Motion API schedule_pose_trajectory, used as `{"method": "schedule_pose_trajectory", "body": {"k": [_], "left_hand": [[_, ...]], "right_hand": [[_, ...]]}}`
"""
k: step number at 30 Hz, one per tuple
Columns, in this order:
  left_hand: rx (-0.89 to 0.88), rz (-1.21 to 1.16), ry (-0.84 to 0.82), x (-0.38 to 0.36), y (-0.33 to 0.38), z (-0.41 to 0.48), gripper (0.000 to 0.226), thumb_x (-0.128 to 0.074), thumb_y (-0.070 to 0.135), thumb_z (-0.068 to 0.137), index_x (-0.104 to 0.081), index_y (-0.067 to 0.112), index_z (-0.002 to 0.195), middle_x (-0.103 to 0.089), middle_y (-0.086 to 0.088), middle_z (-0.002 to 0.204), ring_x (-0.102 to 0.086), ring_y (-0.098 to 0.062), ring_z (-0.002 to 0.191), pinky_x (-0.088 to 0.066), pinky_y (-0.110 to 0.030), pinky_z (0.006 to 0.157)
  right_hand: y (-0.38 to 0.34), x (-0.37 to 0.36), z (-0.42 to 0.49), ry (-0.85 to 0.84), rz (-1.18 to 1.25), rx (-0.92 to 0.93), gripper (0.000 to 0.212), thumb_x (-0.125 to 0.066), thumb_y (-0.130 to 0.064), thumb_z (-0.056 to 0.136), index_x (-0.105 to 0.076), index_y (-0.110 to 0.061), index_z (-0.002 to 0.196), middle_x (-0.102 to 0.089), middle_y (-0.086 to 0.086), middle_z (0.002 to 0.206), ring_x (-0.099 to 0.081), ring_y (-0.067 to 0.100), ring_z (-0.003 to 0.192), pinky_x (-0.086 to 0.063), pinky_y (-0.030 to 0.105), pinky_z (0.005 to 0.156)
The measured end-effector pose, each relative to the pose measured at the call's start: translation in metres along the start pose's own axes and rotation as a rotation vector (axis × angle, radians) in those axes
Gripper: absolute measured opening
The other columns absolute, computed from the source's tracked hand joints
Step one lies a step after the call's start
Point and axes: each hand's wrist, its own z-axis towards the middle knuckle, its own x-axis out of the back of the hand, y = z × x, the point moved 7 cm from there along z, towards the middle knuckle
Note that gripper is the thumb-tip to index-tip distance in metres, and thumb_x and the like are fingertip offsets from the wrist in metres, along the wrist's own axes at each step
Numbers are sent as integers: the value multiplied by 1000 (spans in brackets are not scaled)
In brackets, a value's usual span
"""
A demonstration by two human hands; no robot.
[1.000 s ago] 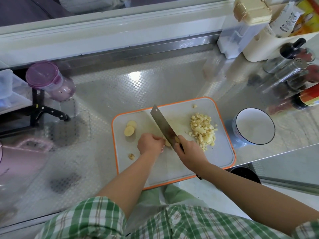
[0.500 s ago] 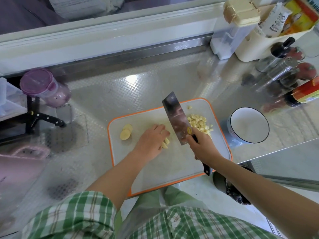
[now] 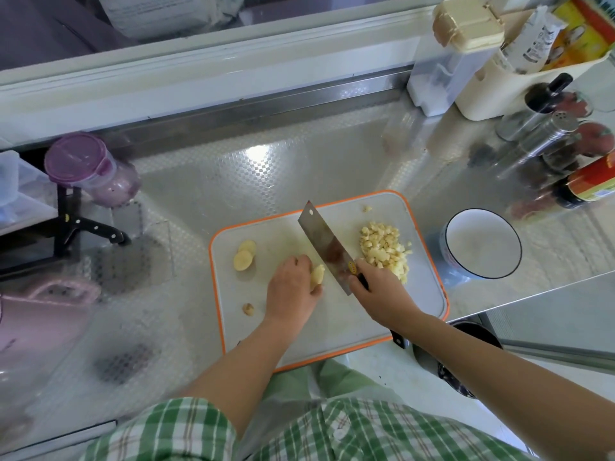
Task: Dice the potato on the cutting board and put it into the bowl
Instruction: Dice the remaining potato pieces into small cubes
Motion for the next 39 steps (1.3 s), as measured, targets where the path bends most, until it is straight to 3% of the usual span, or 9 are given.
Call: {"method": "schedule_pose_trajectory", "body": {"k": [5, 13, 27, 32, 39], "left_hand": [[35, -101, 16, 5, -12, -2, 22, -74, 29, 78, -64, 14, 90, -59, -3, 88, -57, -23, 82, -44, -32, 69], [42, -107, 35, 4, -8, -1, 16, -75, 25, 78, -70, 14, 90, -62, -5, 88, -59, -25, 82, -41, -30, 68], [79, -174, 52, 1, -11, 0, 14, -80, 25, 74, -75, 16, 84, -66, 0, 85, -59, -19, 77, -48, -30, 68], [112, -256, 41, -1, -11, 2, 11, -83, 19, 70, -74, 14, 76, -65, 0, 81, -59, -19, 73, -47, -31, 65], [120, -259, 38, 0, -11, 2, 13, -79, 16, 70, -67, 11, 69, -62, -2, 76, -58, -23, 70, -41, -30, 61]], "right_hand": [[-5, -6, -3, -4, -135, 34, 23, -43, -19, 96, -39, -12, 74, -44, 7, 57, -39, 22, 51, -25, 32, 48], [-17, -7, -4, -53, -315, 58, 20, -39, -21, 97, -35, -16, 79, -41, 4, 58, -38, 21, 52, -23, 31, 46], [-17, -11, -7, -67, -322, 38, 19, -38, -19, 98, -32, -16, 80, -36, 2, 57, -32, 16, 49, -21, 29, 46], [-13, -22, -4, -70, -315, 29, 16, -38, -18, 96, -33, -14, 82, -35, 2, 58, -36, 22, 52, -24, 31, 47], [-6, -37, -1, -29, -382, 37, 6, -37, -21, 97, -36, -15, 95, -46, 8, 65, -52, 35, 63, -40, 37, 55]]}}
